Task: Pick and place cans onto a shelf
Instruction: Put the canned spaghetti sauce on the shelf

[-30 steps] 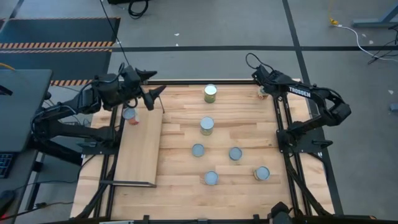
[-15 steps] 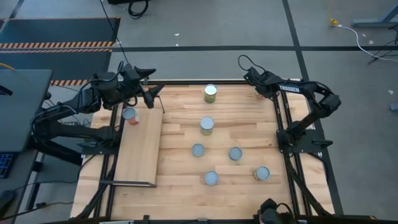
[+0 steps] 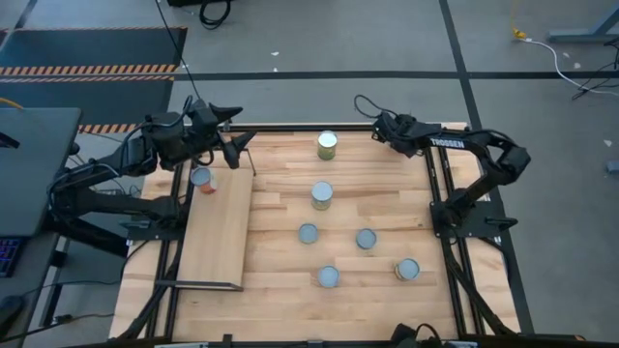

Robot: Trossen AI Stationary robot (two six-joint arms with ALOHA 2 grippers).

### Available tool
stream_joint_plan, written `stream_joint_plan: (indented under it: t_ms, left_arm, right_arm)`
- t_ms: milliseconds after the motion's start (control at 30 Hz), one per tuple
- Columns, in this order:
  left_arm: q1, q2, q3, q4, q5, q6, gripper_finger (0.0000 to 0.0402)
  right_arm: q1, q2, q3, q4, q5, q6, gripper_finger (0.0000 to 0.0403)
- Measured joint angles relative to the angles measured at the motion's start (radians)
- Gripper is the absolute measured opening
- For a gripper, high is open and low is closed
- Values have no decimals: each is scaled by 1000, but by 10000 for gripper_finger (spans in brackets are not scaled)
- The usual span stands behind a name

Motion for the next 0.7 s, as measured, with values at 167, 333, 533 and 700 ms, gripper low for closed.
stream_joint_plan:
  t_ms: [167,333,533,700]
  left_arm:
    - [-2,-33,0,-11,0,-3,354]
    - [-2,-101,0,-36,0,-6,354]
    - [-2,-183,0,-67,0,-60,354]
    - [-2,-213,1,-85,0,-79,354]
  right_arm:
    - [98,0,-18,-6,-22,127,347]
    - [202,-4,-57,-5,-13,311,347]
    - [296,-75,-137,20,12,384,347]
    - [310,-140,-80,-3,-133,-45,347]
